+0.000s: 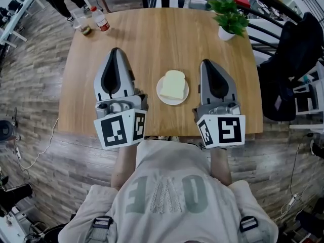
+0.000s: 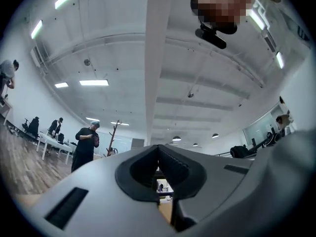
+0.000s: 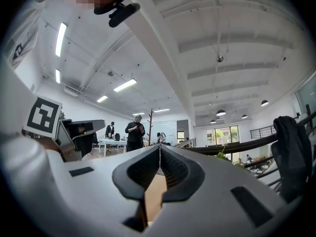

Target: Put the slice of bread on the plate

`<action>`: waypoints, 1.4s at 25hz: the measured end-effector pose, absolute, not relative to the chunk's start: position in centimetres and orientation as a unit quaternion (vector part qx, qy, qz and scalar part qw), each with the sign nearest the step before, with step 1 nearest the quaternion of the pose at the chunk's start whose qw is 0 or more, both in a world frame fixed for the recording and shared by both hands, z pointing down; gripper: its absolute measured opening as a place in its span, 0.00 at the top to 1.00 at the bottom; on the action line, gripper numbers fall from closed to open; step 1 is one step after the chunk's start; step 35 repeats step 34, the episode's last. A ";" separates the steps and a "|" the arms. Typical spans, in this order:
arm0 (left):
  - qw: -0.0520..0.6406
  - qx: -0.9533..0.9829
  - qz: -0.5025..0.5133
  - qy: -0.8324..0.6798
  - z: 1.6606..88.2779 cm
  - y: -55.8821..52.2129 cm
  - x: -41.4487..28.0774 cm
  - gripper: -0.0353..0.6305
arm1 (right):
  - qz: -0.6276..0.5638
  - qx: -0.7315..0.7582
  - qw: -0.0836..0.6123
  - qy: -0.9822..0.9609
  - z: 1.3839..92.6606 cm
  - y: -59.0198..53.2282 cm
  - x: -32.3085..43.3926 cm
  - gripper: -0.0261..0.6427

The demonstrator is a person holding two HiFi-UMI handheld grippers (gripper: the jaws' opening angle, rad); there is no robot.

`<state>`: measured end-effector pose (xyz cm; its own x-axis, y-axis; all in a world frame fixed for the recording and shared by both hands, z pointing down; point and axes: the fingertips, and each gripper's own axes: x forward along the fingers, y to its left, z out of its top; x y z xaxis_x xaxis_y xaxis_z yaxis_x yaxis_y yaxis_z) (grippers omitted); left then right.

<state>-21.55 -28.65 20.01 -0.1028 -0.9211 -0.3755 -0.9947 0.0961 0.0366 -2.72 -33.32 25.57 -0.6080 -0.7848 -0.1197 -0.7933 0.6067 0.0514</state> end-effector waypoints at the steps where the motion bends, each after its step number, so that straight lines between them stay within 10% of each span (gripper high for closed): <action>1: 0.133 -0.654 0.139 0.731 20.0 -28.5 -21.8 0.94 | 0.041 -0.441 0.048 0.895 25.7 -33.3 -2.7 0.93; 35: 0.128 -0.666 0.102 0.727 21.5 -29.0 -20.2 0.94 | 0.065 -0.440 0.006 0.895 26.8 -32.8 -2.3 0.93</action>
